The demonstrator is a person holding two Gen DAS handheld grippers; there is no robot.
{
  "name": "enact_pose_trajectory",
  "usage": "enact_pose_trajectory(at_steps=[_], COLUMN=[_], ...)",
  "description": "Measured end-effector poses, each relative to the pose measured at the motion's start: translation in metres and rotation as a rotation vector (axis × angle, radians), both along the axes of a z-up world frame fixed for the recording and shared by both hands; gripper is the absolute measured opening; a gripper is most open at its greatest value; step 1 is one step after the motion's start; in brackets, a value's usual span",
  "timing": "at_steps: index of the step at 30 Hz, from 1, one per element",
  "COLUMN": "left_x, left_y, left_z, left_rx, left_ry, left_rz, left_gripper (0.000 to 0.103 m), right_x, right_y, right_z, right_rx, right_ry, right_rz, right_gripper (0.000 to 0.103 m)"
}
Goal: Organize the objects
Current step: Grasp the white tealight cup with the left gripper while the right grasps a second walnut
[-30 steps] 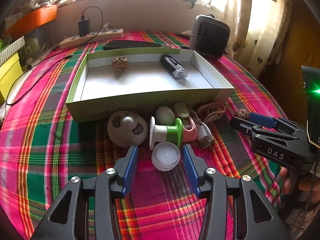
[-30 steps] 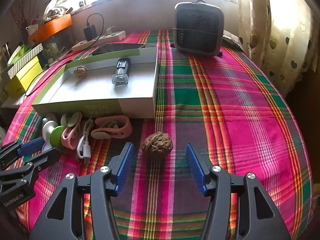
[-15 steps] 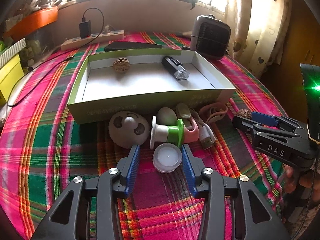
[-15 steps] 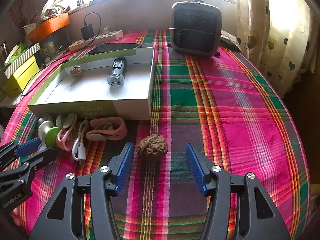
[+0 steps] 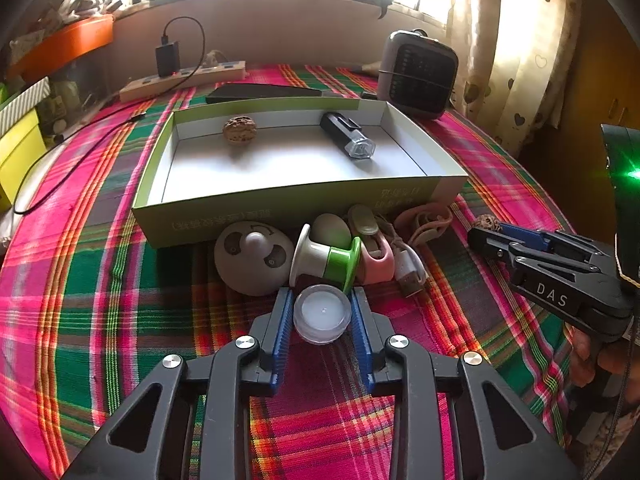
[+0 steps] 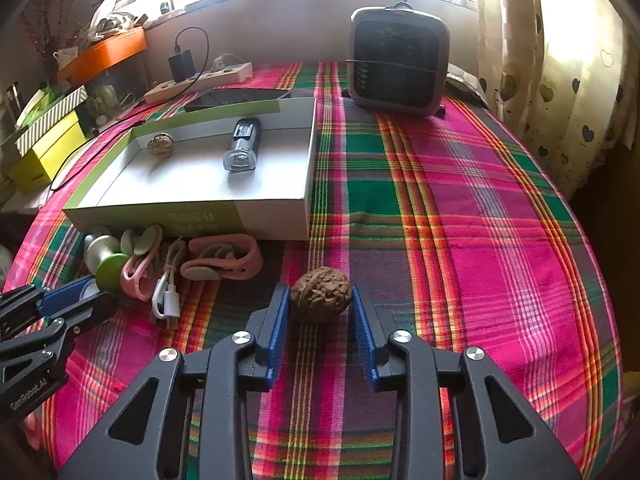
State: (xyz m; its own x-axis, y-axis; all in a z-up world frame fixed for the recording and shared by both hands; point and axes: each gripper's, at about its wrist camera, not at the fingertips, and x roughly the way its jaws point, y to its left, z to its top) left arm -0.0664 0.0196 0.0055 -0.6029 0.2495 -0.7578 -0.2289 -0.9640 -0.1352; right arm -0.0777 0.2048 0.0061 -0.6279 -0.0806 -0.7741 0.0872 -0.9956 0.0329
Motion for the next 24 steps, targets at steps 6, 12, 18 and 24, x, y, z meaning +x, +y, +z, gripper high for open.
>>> enact_pose_trajectory(at_steps=[6, 12, 18, 24], left_x=[0.0004, 0.0002, 0.0001, 0.0012], left_y=[-0.0004, -0.0003, -0.0002, -0.0003], left_z=[0.0002, 0.0004, 0.0004, 0.0007], left_rx=[-0.005, -0.006, -0.008, -0.01], left_ry=[0.001, 0.002, 0.003, 0.004], left_rz=[0.0, 0.0, -0.002, -0.003], left_gripper=[0.026, 0.026, 0.026, 0.026], right_x=[0.0008, 0.0012, 0.0016, 0.0013], right_y=[-0.001, -0.0007, -0.0008, -0.0008], right_z=[-0.0002, -0.0003, -0.0003, -0.0002], right_rx=[-0.001, 0.0, -0.001, 0.001], right_ry=[0.001, 0.0, 0.001, 0.001], right_rz=[0.008, 0.009, 0.008, 0.009], right_gripper=[0.033, 0.033, 0.033, 0.033])
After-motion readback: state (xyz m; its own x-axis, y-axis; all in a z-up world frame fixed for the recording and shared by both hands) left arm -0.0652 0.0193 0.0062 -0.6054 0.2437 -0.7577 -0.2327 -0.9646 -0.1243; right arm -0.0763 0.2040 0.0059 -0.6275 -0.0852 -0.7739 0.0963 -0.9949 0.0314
